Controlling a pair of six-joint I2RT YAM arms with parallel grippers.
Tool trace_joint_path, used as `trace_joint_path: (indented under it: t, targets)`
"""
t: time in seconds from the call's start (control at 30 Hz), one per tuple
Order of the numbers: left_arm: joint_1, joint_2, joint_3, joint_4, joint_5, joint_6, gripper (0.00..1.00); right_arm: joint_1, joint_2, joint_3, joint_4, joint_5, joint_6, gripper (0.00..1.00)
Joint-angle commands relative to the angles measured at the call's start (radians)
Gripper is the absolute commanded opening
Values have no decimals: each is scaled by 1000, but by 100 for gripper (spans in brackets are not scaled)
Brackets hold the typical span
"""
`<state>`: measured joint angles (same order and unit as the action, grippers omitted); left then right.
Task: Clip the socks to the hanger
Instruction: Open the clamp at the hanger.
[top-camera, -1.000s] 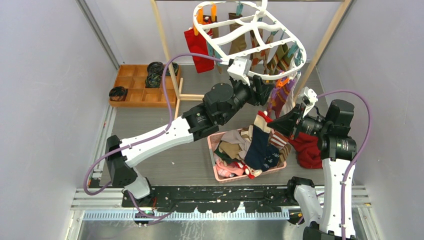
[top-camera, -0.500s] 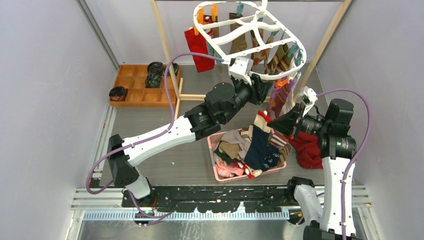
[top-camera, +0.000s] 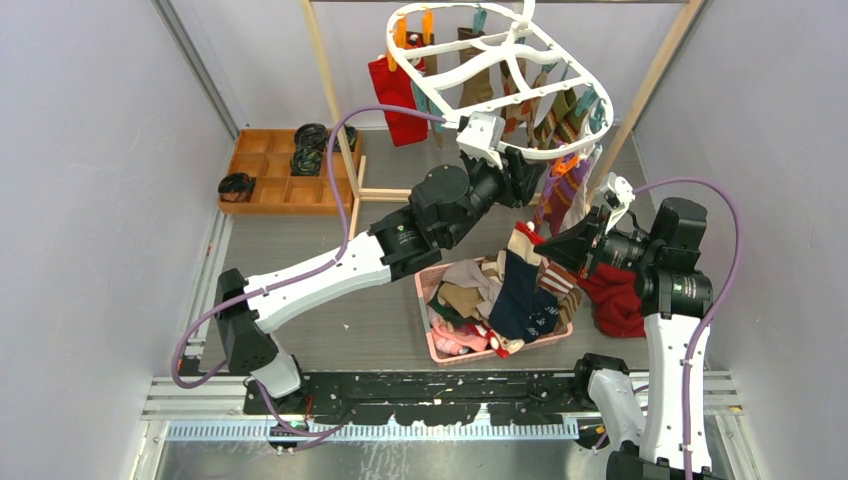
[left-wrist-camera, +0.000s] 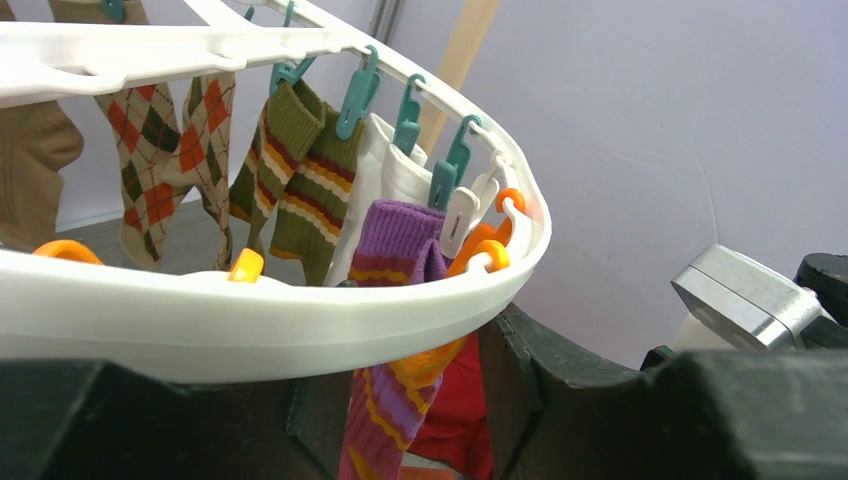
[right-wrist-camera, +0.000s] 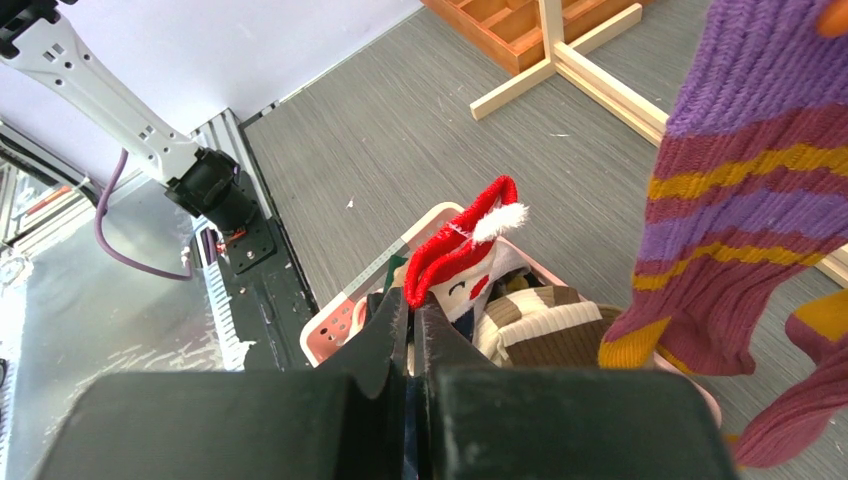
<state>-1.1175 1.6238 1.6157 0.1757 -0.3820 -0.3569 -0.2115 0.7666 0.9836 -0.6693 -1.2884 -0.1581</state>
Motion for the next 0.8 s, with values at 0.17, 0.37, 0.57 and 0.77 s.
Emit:
trace_joint_path:
  t: [0.17,0.37,0.57,0.77]
  targets:
    - [2,-29,30,61,-43,13,48,-6,2,35,7,-18,3,1]
    - [1,-35,27,67,-45,19,47,-8,2,35,5,-19,3,1]
    - [-1,-38,26,78,-46,30,46,-9,1,33,4,-18,3,1]
    - [-7,-40,23,87,-45,41,28,-9,0,32,4,-17,2,1]
